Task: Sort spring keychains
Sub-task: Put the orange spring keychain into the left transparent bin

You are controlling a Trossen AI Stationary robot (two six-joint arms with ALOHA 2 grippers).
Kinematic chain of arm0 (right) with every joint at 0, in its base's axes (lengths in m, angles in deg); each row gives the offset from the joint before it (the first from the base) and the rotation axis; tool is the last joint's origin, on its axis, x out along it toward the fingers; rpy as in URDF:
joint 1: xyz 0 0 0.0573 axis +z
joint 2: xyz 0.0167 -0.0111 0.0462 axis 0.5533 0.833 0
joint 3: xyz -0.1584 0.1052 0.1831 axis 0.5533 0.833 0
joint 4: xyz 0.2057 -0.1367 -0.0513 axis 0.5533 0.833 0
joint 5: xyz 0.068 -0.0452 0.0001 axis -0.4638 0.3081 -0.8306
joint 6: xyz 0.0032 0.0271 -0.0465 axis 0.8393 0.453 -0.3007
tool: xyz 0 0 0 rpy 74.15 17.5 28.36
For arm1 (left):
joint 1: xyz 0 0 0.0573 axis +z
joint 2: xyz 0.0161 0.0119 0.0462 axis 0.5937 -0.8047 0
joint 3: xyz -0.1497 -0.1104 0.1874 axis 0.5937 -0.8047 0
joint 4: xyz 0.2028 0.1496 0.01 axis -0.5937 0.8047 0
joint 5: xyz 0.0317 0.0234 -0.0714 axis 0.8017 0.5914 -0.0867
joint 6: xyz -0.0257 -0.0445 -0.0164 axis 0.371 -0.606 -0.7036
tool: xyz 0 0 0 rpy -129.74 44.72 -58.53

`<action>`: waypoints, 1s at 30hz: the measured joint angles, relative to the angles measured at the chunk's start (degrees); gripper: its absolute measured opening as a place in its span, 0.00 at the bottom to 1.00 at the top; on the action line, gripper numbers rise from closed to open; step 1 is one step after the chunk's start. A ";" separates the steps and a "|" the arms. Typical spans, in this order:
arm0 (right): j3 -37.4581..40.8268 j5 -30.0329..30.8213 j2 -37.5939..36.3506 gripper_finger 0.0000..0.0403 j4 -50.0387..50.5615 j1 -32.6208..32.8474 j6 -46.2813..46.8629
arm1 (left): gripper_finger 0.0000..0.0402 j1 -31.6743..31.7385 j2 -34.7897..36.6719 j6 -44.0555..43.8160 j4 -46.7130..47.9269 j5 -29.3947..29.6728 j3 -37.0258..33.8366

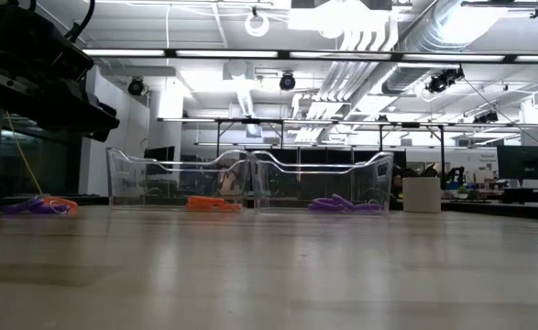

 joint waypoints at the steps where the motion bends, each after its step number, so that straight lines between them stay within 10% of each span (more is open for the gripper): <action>1: 0.28 0.27 -0.12 0.55 -0.89 0.00 -0.19 | 0.00 0.02 0.00 0.00 -0.02 0.02 0.02; 23: 1.87 3.78 -1.07 0.04 -2.63 -0.11 -5.77 | 0.00 0.02 0.00 -0.02 -0.02 0.02 0.02; 30: 1.87 4.32 -1.10 0.02 -2.40 -0.15 -9.44 | 0.00 0.02 0.00 0.00 0.00 0.00 0.01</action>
